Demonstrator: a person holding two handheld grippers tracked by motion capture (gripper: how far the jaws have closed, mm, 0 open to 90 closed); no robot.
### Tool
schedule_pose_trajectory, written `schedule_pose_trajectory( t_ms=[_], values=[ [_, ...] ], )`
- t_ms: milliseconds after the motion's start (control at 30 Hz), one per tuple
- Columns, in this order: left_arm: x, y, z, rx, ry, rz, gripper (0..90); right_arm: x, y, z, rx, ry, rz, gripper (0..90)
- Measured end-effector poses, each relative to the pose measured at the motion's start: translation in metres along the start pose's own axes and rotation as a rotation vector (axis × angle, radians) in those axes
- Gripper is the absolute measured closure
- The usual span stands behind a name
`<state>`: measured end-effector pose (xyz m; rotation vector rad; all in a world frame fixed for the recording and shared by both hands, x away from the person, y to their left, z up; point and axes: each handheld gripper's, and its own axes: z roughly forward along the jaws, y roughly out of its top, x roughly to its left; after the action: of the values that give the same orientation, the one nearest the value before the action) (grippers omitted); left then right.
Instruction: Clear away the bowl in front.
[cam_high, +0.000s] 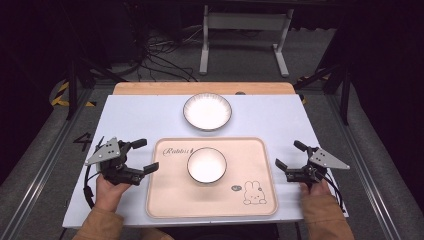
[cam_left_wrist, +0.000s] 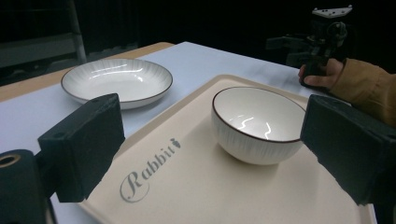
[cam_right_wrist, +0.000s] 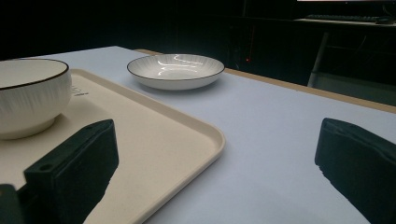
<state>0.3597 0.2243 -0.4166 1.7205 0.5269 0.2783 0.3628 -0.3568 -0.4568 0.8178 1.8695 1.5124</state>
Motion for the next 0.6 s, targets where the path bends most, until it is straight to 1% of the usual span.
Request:
schedule_pose_trajectory(
  t_ms=[67, 133, 167, 233, 267, 367, 400, 433, 467, 500, 533, 600],
  values=[
    [0.001, -0.003, -0.001, 0.003, 0.002, -0.006, 7.2, 0.0, 0.0, 0.0, 0.0, 0.0, 0.0, 0.3],
    [0.003, -0.006, -0.002, 0.004, 0.004, -0.022, 7.2, 0.0, 0.0, 0.0, 0.0, 0.0, 0.0, 0.3],
    [0.004, -0.009, -0.003, 0.005, 0.005, -0.036, 7.1, 0.0, 0.0, 0.0, 0.001, -0.001, 0.001, 0.3],
    [0.005, -0.011, -0.004, -0.002, 0.009, -0.039, 6.9, 0.0, 0.0, 0.0, 0.0, 0.0, 0.0, 0.3],
    [0.005, -0.012, -0.005, -0.005, 0.011, -0.049, 6.9, 0.0, 0.0, 0.0, 0.0, 0.0, 0.0, 0.3],
    [0.005, -0.014, -0.007, -0.006, 0.022, -0.049, 6.6, 0.0, 0.0, 0.0, 0.001, -0.001, 0.002, 0.3],
    [0.005, -0.016, -0.008, -0.021, 0.028, -0.053, 6.6, 0.0, 0.0, 0.0, 0.001, -0.001, 0.002, 0.3],
    [0.005, -0.018, -0.009, -0.025, 0.035, -0.051, 6.5, 0.0, 0.0, 0.0, -0.001, 0.001, 0.001, 0.3],
    [0.005, -0.019, -0.01, -0.036, 0.04, -0.06, 6.3, 0.0, 0.0, 0.0, 0.0, 0.0, 0.0, 0.3],
    [0.006, -0.02, -0.011, -0.031, 0.043, -0.063, 6.0, 0.0, 0.0, 0.0, 0.0, 0.0, 0.0, 0.3],
    [0.006, -0.022, -0.012, -0.038, 0.05, -0.07, 5.9, 0.0, 0.0, 0.0, 0.0, 0.0, 0.0, 0.3],
    [0.006, -0.025, -0.014, -0.051, 0.062, -0.069, 6.0, 0.0, 0.0, 0.0, -0.001, 0.0, -0.001, 0.3]
  ],
)
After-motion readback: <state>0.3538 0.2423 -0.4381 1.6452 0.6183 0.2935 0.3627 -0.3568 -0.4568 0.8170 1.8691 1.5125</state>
